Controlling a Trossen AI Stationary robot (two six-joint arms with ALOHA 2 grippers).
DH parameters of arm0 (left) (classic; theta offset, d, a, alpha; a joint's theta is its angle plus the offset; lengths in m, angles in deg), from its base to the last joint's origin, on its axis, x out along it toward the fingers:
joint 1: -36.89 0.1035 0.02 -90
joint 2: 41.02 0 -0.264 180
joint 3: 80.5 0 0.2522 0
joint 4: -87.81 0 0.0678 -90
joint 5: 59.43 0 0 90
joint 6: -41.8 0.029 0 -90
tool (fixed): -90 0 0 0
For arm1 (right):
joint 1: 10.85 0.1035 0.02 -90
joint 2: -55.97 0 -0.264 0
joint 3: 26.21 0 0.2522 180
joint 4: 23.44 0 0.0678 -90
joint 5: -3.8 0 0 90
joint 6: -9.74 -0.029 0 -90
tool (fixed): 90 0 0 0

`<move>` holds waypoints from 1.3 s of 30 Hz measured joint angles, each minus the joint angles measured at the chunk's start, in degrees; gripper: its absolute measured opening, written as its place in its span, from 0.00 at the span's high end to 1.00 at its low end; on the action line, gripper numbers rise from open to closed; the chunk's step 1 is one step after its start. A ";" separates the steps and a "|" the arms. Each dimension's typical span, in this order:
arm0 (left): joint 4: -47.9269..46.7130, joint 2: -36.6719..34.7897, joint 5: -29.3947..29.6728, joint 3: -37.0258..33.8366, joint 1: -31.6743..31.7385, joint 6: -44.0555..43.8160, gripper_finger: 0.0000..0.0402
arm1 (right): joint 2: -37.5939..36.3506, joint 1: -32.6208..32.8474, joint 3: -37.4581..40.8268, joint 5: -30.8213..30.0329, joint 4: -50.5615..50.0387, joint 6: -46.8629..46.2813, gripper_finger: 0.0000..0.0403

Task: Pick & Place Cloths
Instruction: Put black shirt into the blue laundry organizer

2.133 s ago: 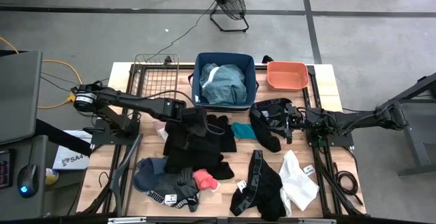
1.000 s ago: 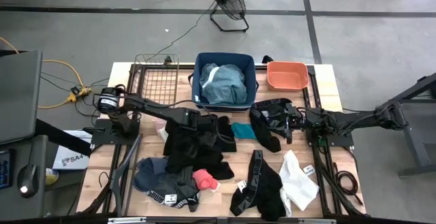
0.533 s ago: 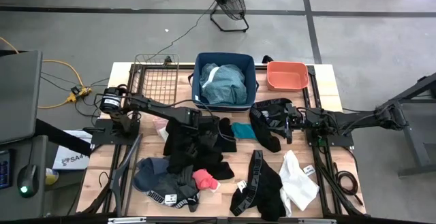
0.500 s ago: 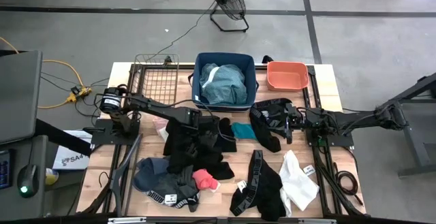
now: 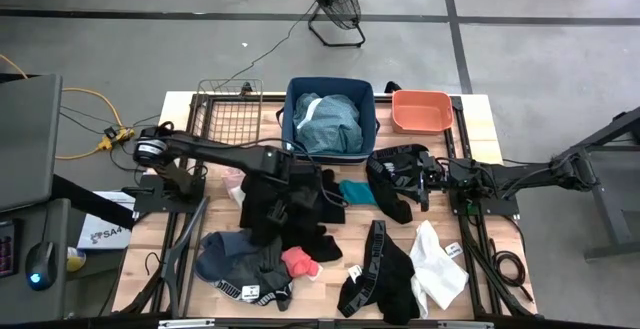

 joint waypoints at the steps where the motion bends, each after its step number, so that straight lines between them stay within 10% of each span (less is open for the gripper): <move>1: -1.30 -0.52 1.30 1.49 -0.41 -0.01 0.96 | 0.00 0.00 -0.01 0.00 0.01 -0.01 0.29; 25: -12.67 -13.24 34.76 27.70 -2.17 1.03 0.96 | -0.01 0.00 -0.01 0.00 0.02 -0.01 0.29; 39: 6.73 -14.44 52.01 29.96 -2.13 16.84 0.96 | -0.02 0.00 0.00 0.00 0.01 -0.01 0.29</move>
